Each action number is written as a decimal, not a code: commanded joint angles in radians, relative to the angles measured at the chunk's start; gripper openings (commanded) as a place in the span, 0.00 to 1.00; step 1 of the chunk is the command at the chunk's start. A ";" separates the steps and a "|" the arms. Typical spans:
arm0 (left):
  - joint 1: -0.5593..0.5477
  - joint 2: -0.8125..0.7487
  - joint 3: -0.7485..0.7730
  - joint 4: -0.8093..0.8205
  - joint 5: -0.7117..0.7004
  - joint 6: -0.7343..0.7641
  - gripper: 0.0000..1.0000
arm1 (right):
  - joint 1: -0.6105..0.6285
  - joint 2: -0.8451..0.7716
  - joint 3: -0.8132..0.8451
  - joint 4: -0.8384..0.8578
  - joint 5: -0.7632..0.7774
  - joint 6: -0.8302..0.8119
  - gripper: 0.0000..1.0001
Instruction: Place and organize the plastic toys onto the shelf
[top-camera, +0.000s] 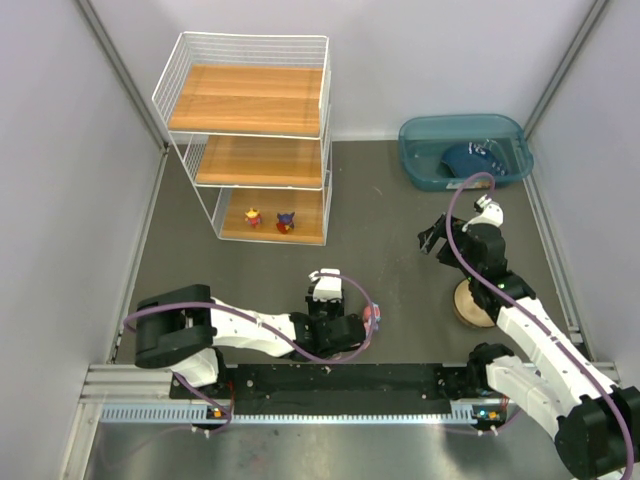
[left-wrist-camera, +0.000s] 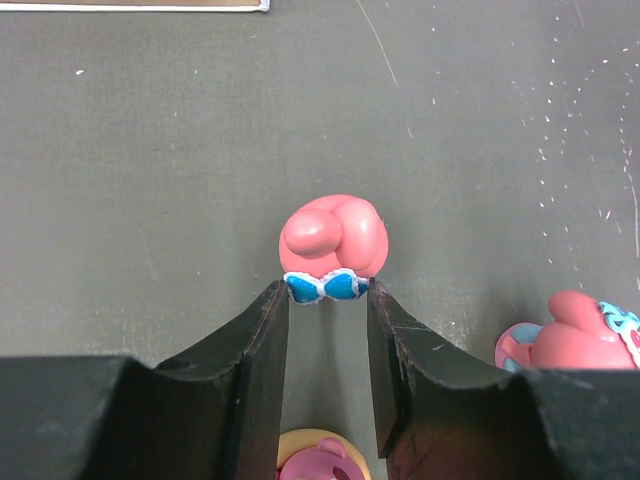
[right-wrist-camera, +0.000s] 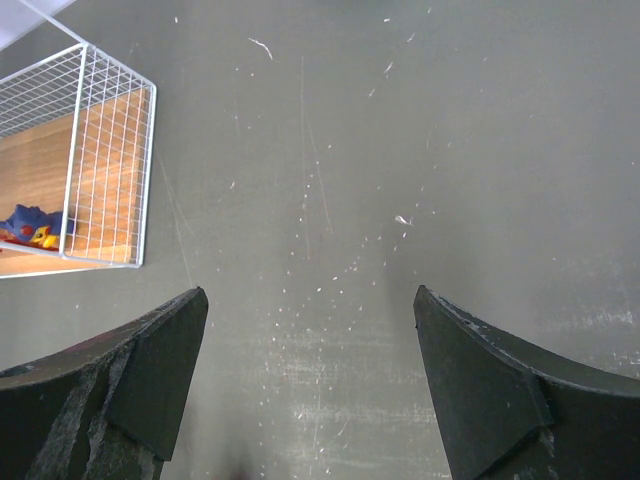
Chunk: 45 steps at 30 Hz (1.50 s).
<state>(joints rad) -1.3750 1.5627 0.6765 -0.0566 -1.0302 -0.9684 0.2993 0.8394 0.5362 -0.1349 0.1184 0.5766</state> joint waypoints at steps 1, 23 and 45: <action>0.004 -0.013 -0.009 0.023 -0.016 0.007 0.25 | 0.008 -0.016 -0.001 0.043 0.009 -0.008 0.85; 0.002 -0.064 -0.014 0.021 -0.025 0.045 0.05 | 0.008 -0.031 -0.001 0.034 0.009 -0.009 0.85; -0.016 -0.228 -0.025 0.024 0.025 0.184 0.00 | 0.009 -0.026 -0.004 0.034 0.018 -0.009 0.84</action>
<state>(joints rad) -1.3819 1.4410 0.6628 -0.0563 -1.0279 -0.8516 0.2993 0.8253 0.5362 -0.1349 0.1200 0.5766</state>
